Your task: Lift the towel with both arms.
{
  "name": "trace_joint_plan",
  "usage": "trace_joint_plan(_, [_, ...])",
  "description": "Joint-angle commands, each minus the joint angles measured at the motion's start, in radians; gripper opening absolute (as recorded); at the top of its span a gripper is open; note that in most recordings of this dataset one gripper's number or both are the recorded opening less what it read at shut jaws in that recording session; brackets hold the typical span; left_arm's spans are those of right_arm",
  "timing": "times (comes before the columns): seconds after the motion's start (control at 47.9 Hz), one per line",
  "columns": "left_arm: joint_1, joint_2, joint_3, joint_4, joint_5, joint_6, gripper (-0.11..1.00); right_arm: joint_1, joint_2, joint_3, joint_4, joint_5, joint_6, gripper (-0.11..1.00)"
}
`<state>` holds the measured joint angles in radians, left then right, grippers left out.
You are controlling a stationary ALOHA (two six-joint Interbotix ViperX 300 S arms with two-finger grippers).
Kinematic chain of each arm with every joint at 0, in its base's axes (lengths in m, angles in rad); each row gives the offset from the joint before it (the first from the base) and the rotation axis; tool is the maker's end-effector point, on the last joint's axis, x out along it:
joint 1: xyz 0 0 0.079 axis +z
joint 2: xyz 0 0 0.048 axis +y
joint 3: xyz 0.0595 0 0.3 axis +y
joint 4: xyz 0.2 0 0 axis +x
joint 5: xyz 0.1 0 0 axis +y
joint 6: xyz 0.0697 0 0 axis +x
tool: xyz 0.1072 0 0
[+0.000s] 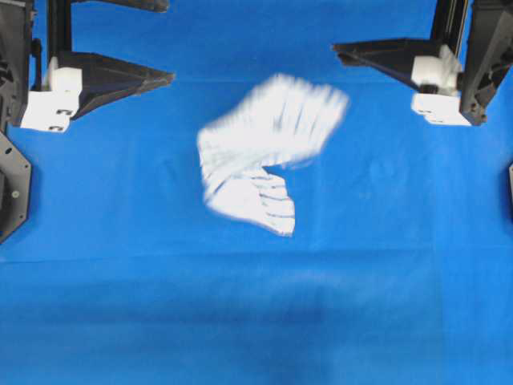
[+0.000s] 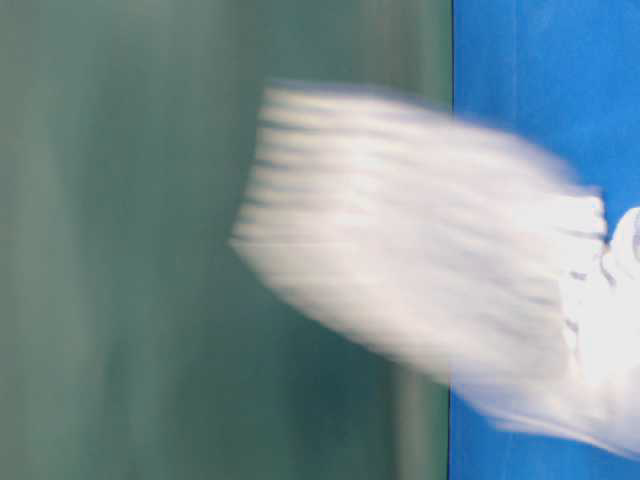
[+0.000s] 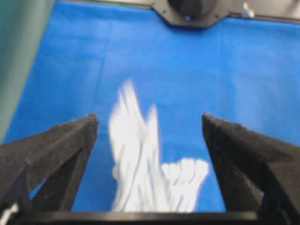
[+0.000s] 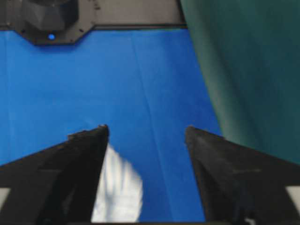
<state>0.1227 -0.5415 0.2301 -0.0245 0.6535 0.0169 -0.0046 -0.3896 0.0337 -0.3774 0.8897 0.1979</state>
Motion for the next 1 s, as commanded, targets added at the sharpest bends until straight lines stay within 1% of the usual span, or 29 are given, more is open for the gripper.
trace_joint_plan(0.0, [-0.014, -0.018, 0.011, -0.003, -0.025, -0.011, 0.93, 0.002, -0.012, 0.000, -0.005, 0.000, 0.002, 0.64])
trace_joint_plan(0.146, [-0.029, -0.020, 0.078, -0.003, -0.064, -0.035, 0.93, 0.002, -0.009, 0.051, -0.003, -0.006, 0.023, 0.65])
trace_joint_plan(0.313, [-0.058, -0.003, 0.204, -0.003, -0.155, -0.038, 0.93, 0.002, -0.009, 0.147, -0.002, -0.054, 0.060, 0.65])
trace_joint_plan(0.46, [-0.074, 0.018, 0.314, -0.003, -0.249, -0.051, 0.93, 0.002, -0.008, 0.261, -0.002, -0.144, 0.098, 0.65])
trace_joint_plan(0.731, [-0.107, 0.083, 0.497, -0.003, -0.443, -0.110, 0.93, -0.002, 0.023, 0.466, -0.002, -0.325, 0.184, 0.65])
trace_joint_plan(0.815, [-0.123, 0.106, 0.545, -0.003, -0.511, -0.121, 0.93, -0.009, 0.051, 0.520, -0.002, -0.382, 0.210, 0.65])
trace_joint_plan(0.982, [-0.146, 0.176, 0.621, -0.003, -0.652, -0.121, 0.93, -0.020, 0.115, 0.581, -0.002, -0.476, 0.245, 0.65])
